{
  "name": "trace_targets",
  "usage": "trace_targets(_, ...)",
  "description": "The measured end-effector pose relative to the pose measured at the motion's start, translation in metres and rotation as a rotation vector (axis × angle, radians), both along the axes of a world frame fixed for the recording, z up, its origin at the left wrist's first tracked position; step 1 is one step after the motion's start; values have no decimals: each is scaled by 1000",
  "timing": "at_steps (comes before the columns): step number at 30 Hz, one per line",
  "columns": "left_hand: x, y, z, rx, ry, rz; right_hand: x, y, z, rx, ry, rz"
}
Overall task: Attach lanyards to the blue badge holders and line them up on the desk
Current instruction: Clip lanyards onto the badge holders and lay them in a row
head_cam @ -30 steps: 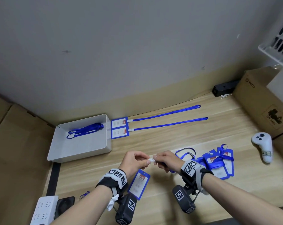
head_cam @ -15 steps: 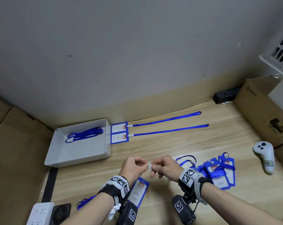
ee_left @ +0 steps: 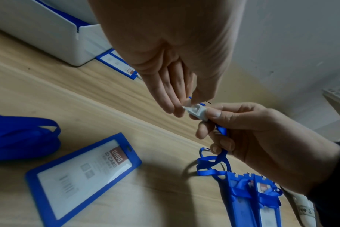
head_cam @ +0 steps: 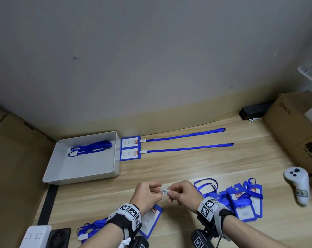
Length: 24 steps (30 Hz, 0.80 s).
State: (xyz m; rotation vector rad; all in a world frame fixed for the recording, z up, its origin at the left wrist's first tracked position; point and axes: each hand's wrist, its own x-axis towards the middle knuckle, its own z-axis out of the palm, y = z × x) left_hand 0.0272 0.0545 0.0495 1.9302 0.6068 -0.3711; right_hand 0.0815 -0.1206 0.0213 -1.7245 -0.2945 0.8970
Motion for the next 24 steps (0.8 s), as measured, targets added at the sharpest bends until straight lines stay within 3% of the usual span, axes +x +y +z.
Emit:
trace_targets(7, -12, 7, -30, -185, 86, 72, -2, 13, -37, -153, -96, 16)
trace_targets(9, -17, 17, -40, -30, 89, 65, 0, 15, -43, -175, -80, 18)
trace_targets(12, -31, 31, -55, 343, 186, -134, 4, 17, -48, -196, -44, 17)
trace_targets(17, -46, 22, -80, 627, 348, -425, 7, 15, -53, -263, -66, 36)
trace_targets(20, -42, 19, -86, 667, 340, -442, 7, 16, -50, -276, -61, 45)
trace_targets(24, -40, 20, -79, 516, 289, -371, 10, 15, -46, -295, -64, 33)
